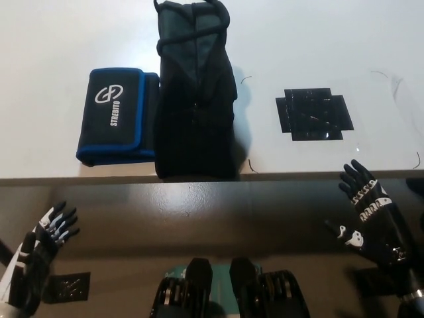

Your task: Use both hands to pick up the lunch bag on the right hand side and smoothly move it near the note book on the left hand side

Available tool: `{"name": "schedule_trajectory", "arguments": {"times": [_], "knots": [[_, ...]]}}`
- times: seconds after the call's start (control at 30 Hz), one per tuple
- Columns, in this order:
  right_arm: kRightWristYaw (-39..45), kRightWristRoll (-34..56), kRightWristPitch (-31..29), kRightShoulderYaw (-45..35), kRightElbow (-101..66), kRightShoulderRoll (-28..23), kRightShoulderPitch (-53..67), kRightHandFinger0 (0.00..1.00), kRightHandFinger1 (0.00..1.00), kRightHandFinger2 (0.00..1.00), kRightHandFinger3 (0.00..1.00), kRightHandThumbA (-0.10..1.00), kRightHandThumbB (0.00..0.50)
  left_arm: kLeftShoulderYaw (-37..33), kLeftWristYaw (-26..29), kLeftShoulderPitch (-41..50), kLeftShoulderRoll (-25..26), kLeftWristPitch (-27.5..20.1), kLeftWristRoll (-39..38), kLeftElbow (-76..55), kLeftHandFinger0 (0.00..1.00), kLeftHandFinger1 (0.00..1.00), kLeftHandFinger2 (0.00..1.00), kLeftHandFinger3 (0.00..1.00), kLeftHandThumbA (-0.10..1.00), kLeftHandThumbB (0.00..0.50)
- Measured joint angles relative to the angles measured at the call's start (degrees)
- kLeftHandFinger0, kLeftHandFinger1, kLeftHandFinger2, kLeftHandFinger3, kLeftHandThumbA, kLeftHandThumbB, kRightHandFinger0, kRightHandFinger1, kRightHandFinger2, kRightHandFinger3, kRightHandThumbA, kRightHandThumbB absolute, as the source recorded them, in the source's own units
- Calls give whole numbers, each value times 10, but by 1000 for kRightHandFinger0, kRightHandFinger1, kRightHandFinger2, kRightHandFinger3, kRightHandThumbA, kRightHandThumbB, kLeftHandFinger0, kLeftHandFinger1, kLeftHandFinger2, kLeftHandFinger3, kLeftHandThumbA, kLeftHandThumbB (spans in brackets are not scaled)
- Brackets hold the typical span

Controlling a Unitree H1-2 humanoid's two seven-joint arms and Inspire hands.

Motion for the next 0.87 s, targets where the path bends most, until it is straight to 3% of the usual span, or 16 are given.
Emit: {"name": "schedule_trajectory", "arguments": {"times": [0.07, 0.23, 0.37, 0.53, 0.77, 0.87], "knots": [[3, 0, 1, 0, -2, -2, 0, 1000, 1000, 1000, 1000, 1000, 186, -1, 0, 0, 0, 0, 1, 0, 1000, 1000, 1000, 1000, 1000, 268], [11, 0, 4, 3, -4, -8, 0, 1000, 1000, 1000, 1000, 1000, 236, -3, 0, -4, 0, 0, 3, 2, 1000, 1000, 1000, 1000, 1000, 282], [19, 1, 11, 8, -9, -17, 0, 1000, 1000, 1000, 1000, 1000, 233, -4, 0, -6, 0, 0, 5, 4, 1000, 1000, 1000, 1000, 1000, 283], [24, 1, 15, 12, -11, -23, 15, 1000, 1000, 1000, 1000, 1000, 234, -6, 1, -1, -1, 0, 6, 6, 1000, 1000, 1000, 1000, 1000, 216], [29, 4, 23, 14, -21, -22, 20, 1000, 1000, 1000, 1000, 1000, 236, 1, 0, -23, -1, 0, 6, 11, 1000, 1000, 1000, 1000, 1000, 250], [29, 4, 23, 14, -21, -21, 22, 1000, 1000, 1000, 1000, 1000, 243, 1, 1, -19, -1, 0, 8, 11, 1000, 1000, 1000, 1000, 1000, 221]]}}
